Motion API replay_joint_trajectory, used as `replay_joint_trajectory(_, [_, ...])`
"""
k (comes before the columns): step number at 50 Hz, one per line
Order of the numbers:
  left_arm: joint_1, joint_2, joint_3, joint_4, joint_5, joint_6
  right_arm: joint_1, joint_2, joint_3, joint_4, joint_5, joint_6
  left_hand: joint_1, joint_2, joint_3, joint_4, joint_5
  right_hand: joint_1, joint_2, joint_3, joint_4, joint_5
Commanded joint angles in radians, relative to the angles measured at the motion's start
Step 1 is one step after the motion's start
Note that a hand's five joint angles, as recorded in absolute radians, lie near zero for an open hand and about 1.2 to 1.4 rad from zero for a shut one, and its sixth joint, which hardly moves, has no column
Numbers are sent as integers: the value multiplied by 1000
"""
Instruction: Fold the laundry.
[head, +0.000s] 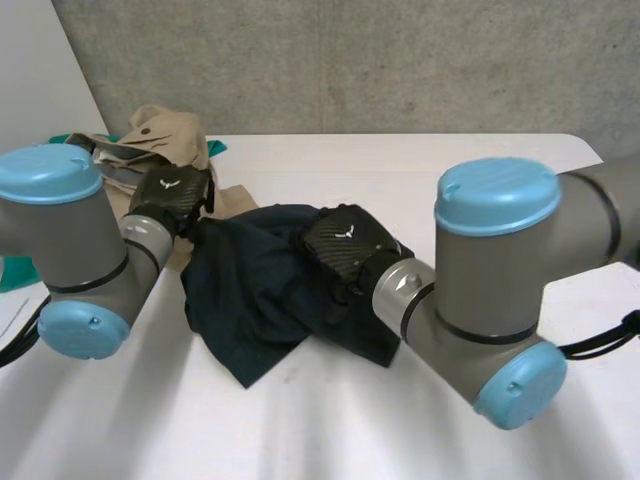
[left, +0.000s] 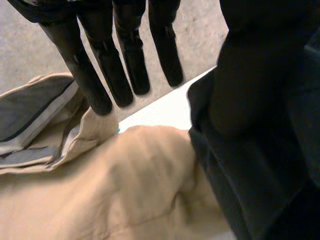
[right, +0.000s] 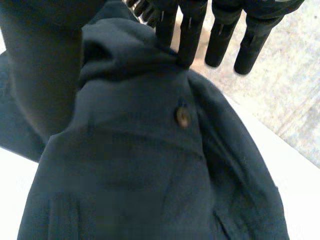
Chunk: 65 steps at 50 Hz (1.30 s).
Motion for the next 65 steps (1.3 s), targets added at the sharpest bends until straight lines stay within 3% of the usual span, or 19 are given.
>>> replay_joint_trajectory(1, [29,164,-67,-52,-17,11,-67,-123,3,2,44,33,-400,-429,-433,-441,-443,-145,-165,-153,-148,-131])
replay_joint_trajectory(8, [7,417,-228,-138,-25,40,-167,-297,70,108,47,53,-541,-570,-574,-582,-585,-145,-165,-153,-148,-131])
replay_joint_trajectory(16, [1,553,-413,-178,12,43,-201,-344,216,212,39,42,-403,-432,-436,-445,-447,-145,-165,-153,-148,-131])
replay_joint_trajectory(20, [-11,514,-473,-187,21,-3,-162,-323,308,180,41,53,-459,-488,-492,-500,-502,-145,-165,-153,-148,-131])
replay_joint_trajectory(24, [-17,413,-472,-167,18,-38,-115,-269,381,47,65,118,-474,-503,-507,-515,-517,-145,-165,-153,-148,-131])
replay_joint_trajectory(28, [-33,300,-432,-152,6,-63,-69,-173,411,-97,145,242,-512,-541,-545,-553,-555,-145,-165,-153,-148,-131])
replay_joint_trajectory(35, [-73,143,-343,-124,-13,-65,-23,-33,368,-162,243,320,-512,-541,-545,-553,-555,-81,-100,-88,-84,-67])
replay_joint_trajectory(39, [-94,77,-292,-107,-37,-65,-12,13,339,-183,283,323,-205,-234,-238,-246,-248,273,254,266,270,287])
replay_joint_trajectory(40, [-102,68,-274,-98,-48,-68,-12,18,329,-209,297,318,116,87,83,75,73,652,633,645,649,666])
replay_joint_trajectory(42, [-106,74,-262,-84,-60,-69,-13,13,325,-242,309,310,493,464,460,452,450,1074,1055,1067,1071,1088])
replay_joint_trajectory(43, [-108,82,-255,-76,-68,-69,-15,9,323,-257,313,301,602,573,569,561,559,1076,1057,1069,1073,1091])
replay_joint_trajectory(49, [-128,282,-220,-29,-125,-58,-87,-210,303,-300,303,139,603,574,570,562,560,1076,1057,1069,1073,1091])
replay_joint_trajectory(56, [-96,564,-82,5,-96,-45,-205,-439,111,-262,202,-18,603,574,570,562,560,1076,1057,1069,1073,1091])
replay_joint_trajectory(65, [-53,680,232,-236,-65,-143,-303,-524,-213,-30,99,25,603,574,570,562,560,1076,1057,1069,1073,1091])
